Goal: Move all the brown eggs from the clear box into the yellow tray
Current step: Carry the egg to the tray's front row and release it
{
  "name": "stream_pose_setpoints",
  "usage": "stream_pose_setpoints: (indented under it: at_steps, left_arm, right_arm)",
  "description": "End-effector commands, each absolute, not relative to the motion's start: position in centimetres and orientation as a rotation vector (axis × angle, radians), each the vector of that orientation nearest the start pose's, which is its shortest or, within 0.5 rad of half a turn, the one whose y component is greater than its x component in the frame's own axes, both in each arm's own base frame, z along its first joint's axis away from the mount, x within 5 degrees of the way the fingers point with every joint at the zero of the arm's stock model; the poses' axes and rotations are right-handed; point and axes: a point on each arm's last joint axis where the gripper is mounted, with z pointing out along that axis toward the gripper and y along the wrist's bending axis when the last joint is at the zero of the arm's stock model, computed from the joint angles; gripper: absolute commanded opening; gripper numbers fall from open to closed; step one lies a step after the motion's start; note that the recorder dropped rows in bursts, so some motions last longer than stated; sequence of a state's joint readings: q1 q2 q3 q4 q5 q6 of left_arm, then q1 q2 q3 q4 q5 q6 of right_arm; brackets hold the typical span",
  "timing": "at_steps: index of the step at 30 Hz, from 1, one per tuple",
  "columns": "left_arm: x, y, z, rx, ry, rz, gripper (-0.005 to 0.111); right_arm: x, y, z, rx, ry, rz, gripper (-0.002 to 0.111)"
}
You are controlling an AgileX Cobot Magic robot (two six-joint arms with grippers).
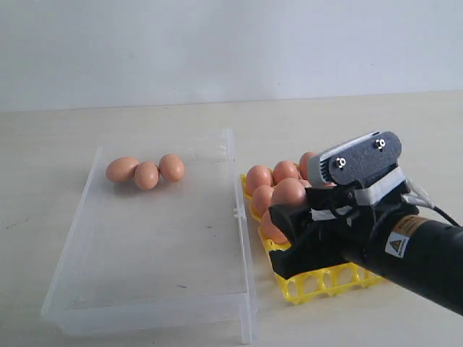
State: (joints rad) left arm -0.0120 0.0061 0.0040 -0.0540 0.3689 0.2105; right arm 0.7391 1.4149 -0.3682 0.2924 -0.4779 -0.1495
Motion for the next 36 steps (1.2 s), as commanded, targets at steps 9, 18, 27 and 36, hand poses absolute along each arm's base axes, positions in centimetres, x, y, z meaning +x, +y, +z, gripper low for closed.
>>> stream_pose_setpoints:
  at_steps: [9, 18, 27, 36]
  left_arm:
    - [5.3, -0.3, 18.1, 0.162, 1.837, 0.077, 0.000]
    - [5.3, -0.3, 18.1, 0.160, 1.837, 0.076, 0.000]
    - [5.3, -0.3, 18.1, 0.160, 1.837, 0.076, 0.000]
    - [5.3, -0.3, 18.1, 0.160, 1.837, 0.076, 0.000]
  right_arm:
    - [19.0, 14.8, 14.1, -0.536, 2.042, 0.306, 0.000]
    - [19.2, 14.9, 12.6, -0.576, 2.074, 0.265, 0.000]
    - [19.1, 14.9, 12.2, -0.584, 2.092, 0.257, 0.000]
    - [19.0, 15.0, 12.1, -0.618, 2.093, 0.261, 0.043]
